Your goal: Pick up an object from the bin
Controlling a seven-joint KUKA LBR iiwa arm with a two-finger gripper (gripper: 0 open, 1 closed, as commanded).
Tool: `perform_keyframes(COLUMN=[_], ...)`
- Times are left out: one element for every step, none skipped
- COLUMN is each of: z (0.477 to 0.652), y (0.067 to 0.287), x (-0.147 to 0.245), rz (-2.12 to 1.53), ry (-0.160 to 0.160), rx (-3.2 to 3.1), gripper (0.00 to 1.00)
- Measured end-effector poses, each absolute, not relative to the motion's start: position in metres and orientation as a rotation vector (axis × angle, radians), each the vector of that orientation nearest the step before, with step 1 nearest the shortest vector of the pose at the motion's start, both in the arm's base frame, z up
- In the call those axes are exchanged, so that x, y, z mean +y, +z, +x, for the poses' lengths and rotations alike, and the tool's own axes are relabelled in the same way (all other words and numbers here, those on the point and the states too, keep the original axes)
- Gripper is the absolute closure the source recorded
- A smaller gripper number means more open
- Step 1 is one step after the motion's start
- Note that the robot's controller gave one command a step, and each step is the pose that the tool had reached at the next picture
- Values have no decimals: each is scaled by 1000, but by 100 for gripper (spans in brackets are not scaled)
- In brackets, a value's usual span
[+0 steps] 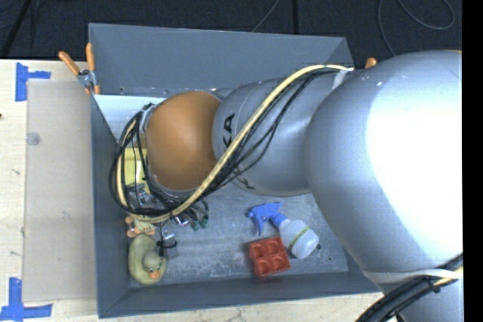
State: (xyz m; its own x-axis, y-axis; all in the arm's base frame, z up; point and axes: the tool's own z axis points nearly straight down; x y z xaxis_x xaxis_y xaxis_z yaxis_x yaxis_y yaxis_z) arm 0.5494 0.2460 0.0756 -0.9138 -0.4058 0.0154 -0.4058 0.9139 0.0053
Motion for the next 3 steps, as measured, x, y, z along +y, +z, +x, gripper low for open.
perform_keyframes(z=[543, 543, 543], y=[75, 75, 100], x=[250, 249, 250], rz=[1355, 1351, 1350], ry=[1, 0, -1], rx=[-2837, -2839, -2843], gripper=[100, 100, 100])
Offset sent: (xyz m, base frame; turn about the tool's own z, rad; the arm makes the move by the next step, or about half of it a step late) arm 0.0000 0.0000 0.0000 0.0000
